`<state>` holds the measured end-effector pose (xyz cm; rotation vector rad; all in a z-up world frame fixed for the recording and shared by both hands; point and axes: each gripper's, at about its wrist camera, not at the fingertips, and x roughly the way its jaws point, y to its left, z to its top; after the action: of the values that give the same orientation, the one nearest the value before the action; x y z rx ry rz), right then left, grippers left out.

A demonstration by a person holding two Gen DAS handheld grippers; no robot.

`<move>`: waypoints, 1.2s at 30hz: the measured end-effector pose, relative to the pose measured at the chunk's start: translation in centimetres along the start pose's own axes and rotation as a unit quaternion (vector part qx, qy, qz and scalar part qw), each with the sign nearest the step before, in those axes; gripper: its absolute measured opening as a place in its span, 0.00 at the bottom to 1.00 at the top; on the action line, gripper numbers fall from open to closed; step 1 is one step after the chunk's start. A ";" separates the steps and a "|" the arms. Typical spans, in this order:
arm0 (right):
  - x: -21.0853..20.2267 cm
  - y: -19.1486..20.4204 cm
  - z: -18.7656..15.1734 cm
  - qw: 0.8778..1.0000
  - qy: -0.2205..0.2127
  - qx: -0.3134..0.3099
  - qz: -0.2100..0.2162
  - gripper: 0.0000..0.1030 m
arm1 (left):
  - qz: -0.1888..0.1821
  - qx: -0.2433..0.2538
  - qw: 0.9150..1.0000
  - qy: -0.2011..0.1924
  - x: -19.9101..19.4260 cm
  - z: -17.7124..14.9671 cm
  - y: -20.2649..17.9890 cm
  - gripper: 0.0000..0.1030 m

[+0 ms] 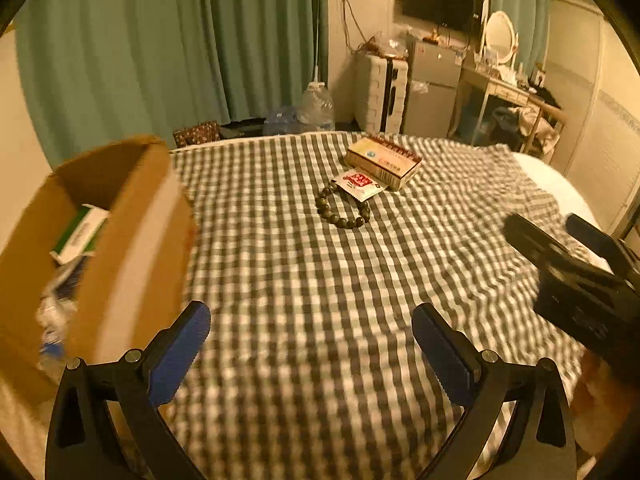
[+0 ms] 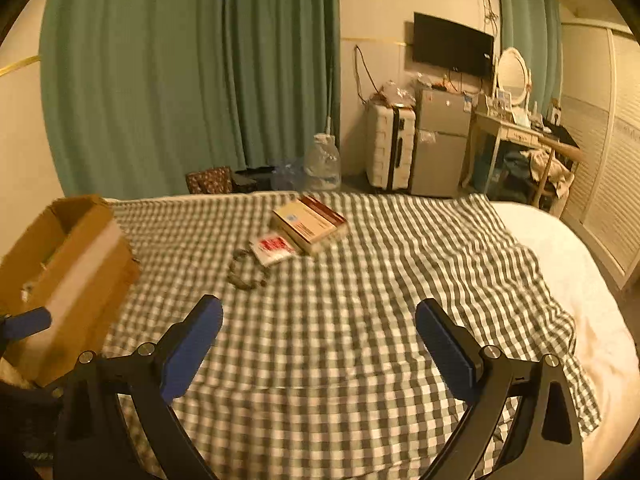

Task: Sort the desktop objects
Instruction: 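Withdraw both tools from the box back over the cloth, then grasp the dark bead bracelet with the left tool while the right tool grasps the amoxicillin box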

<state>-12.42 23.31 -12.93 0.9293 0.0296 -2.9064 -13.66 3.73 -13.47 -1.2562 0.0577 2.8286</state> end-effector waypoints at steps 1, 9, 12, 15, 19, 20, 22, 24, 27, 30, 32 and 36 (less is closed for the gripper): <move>1.0 -0.8 -0.2 1.000 0.008 0.000 -0.003 0.95 | -0.001 -0.005 1.000 0.000 1.2 0.2 -0.4 1.00; 6.8 -4.1 -0.8 0.999 0.025 0.022 -0.004 0.95 | -0.002 -0.052 0.999 0.015 11.8 3.4 -3.0 1.00; 9.3 -5.0 -0.2 0.999 0.028 0.012 -0.009 0.95 | -0.003 -0.058 0.998 0.030 15.8 4.2 -3.7 1.00; 12.1 -5.9 0.7 0.999 0.027 0.019 0.001 0.95 | 0.004 -0.066 0.996 0.051 19.3 4.8 -3.7 1.00; 15.4 -5.7 1.8 0.999 0.030 -0.004 0.042 0.95 | -0.004 -0.049 0.997 0.064 20.9 6.0 -2.3 0.99; 16.0 -5.4 2.1 0.998 0.034 -0.013 0.056 0.95 | -0.011 -0.047 0.997 0.060 20.9 6.0 -1.5 0.95; 17.4 -4.9 2.8 0.995 0.035 -0.038 0.079 0.95 | -0.022 -0.045 0.998 0.044 20.6 5.5 -0.5 0.86; 19.1 -4.4 3.6 0.993 0.029 -0.064 0.092 0.95 | -0.027 -0.038 0.998 0.029 20.1 5.1 0.0 0.74; 21.6 -3.8 4.4 0.990 0.038 -0.081 0.107 0.95 | -0.034 -0.034 0.999 0.019 19.9 5.1 0.7 0.58; 23.4 -2.7 5.4 0.987 0.040 -0.108 0.110 0.95 | -0.041 -0.041 0.998 0.017 19.8 5.5 1.7 0.46; 24.0 -1.8 5.9 0.984 0.041 -0.127 0.119 0.95 | -0.043 -0.047 0.998 0.021 20.3 5.9 2.2 0.45; 25.5 0.3 6.0 0.977 0.048 -0.174 0.117 0.95 | -0.042 -0.054 0.997 0.020 20.0 6.0 3.0 0.38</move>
<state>-36.52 20.72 -22.81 0.9355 0.3935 -2.5259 -31.70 1.56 -24.22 -1.3032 -0.1446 2.7678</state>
